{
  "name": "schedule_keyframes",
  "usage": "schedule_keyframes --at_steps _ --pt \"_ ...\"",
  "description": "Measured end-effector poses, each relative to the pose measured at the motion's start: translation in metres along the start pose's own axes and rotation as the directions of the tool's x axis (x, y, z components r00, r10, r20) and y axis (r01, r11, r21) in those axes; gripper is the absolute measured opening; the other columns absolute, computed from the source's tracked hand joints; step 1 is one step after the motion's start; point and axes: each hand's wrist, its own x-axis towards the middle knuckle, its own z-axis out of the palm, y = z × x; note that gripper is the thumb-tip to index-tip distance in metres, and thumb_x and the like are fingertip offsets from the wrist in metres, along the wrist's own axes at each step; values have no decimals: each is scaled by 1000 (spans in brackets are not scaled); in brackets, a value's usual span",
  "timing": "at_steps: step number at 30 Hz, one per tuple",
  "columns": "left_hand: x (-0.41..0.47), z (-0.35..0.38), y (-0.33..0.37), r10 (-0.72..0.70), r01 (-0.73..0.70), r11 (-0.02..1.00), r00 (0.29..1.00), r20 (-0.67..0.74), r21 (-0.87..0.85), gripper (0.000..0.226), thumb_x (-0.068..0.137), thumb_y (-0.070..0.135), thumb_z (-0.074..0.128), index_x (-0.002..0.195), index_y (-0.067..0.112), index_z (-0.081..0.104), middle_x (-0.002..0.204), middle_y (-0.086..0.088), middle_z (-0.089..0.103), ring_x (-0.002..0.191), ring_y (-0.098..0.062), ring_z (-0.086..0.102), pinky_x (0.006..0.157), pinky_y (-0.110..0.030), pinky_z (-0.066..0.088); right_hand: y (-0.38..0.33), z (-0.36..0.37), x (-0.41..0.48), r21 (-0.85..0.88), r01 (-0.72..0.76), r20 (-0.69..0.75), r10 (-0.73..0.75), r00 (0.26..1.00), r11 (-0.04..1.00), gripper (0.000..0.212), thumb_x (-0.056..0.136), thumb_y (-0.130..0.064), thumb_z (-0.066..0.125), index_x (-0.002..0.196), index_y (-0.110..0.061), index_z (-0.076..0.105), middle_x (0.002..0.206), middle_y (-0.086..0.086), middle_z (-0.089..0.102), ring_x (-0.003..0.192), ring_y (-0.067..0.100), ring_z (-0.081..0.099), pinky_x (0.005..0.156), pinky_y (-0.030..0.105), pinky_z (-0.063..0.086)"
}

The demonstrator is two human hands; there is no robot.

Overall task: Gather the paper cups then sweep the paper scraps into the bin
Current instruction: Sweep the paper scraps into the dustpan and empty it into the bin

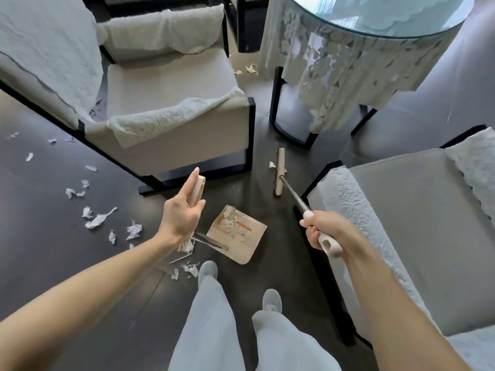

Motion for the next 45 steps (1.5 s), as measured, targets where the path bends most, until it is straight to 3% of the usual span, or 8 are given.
schedule_keyframes --at_steps 4,9,15,23,26,33,38,45 --pt "51 -15 6 86 -71 993 984 156 -98 75 89 -10 55 145 37 36 138 12 52 125 8 44 100 -4 31 -19 15 10 158 82 -51 -75 996 984 16 96 -1 49 104 -14 49 58 2 38 30 2 34 28 13 28" --pt "112 -37 19 150 -140 988 963 222 -60 76 90 -6 57 142 45 36 118 45 50 124 15 40 99 -1 29 -54 37 29 197 194 -72 -183 980 961 11 97 -10 53 103 -16 47 68 2 35 31 0 33 29 11 29" --pt "172 -27 32 138 -125 990 947 289 -64 74 90 -12 54 144 36 38 114 48 50 122 18 39 93 0 34 -96 47 78 202 231 -145 -204 968 952 48 96 -14 56 141 -18 39 71 1 41 36 1 36 31 13 30" --pt "224 -21 26 144 -125 989 914 378 -75 80 88 -20 51 137 42 40 123 35 52 125 11 42 97 -5 34 -111 57 158 207 94 -151 -64 987 974 40 98 -22 54 136 -25 45 70 3 46 41 3 39 33 14 33" --pt "225 -35 20 163 -162 986 902 400 -38 79 88 -19 53 137 42 39 118 39 52 122 15 42 95 -2 34 -93 66 150 270 -30 -87 55 995 962 27 97 -22 55 124 -24 50 58 2 47 36 4 40 30 15 33" --pt "197 -110 -5 254 -283 959 847 467 -10 76 88 -14 56 143 34 35 120 32 48 115 24 39 93 2 31 -11 150 84 131 -72 -131 89 987 989 38 98 -25 52 135 -29 45 60 2 48 40 4 40 36 15 35" --pt "156 -197 -44 281 -338 941 830 481 33 74 87 -11 59 146 28 37 120 38 47 115 25 39 96 2 28 66 243 31 157 -137 -82 151 985 978 32 94 -31 59 120 -12 59 63 4 52 44 7 44 43 15 39" --pt "83 -301 -105 269 -318 948 845 462 30 77 87 -12 60 136 43 39 127 22 54 119 15 44 99 -2 29 142 322 -22 369 -139 60 126 990 919 22 96 -13 57 118 -10 56 54 2 44 38 4 38 33 12 33"
